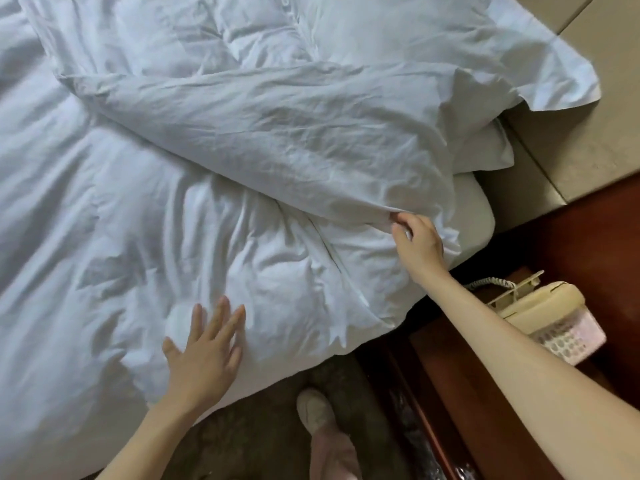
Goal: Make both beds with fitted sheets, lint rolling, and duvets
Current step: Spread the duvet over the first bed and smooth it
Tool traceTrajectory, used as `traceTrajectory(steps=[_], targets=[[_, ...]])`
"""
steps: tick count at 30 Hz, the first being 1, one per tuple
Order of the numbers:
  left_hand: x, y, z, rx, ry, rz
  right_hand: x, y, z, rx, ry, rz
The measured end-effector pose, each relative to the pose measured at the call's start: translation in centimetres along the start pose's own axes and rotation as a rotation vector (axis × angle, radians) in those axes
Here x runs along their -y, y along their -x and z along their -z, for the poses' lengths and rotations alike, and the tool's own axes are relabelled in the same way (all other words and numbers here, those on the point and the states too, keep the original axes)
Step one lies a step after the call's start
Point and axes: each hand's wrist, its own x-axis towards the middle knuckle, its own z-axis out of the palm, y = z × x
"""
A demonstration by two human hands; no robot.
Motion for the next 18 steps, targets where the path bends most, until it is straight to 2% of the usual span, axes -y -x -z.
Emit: traceTrajectory(steps=[2,6,7,8,9,11,12,14,18], targets=[[-1.0,-0.9,-0.3,0.084,-0.03,0.036,-0.1,-0.6,0.6,-0.028,0.02,0.01],[-3.7,-2.1,1.2,0.123,-0.045,0.125,-0.3,-3.4,3.3,-0.432,0.016,0.027],[-4.2,-2.4,1.5,0.139,-0.058,0.143,-0.5,-4.7,4.2,-0.466,-0.01,-0.021],[-4.5,-2.6,1.7,0.16,-0.069,0.157,-0.8,-6.2,4.9,-0.423,-0.065,-0.099],[-4.8,-2.8,1.9,0.183,-0.073,0.171,-1.1,-7.7,5.3,-0.291,-0.162,-0.21],[-5.0,-3.1,2.1,0.225,-0.082,0.195,-1.6,-10.1,5.3,0.017,-0.55,-0.434],[-5.0,-3.2,2.0,0.229,-0.077,0.196,-1.8,-10.9,5.1,0.156,-0.707,-0.491],[-5.0,-3.3,2.1,0.243,-0.07,0.194,-1.4,-10.9,4.7,0.344,-0.813,-0.453],[-4.4,-3.3,1.9,0.234,-0.076,0.175,-0.7,-8.6,4.7,0.56,-0.784,-0.423]])
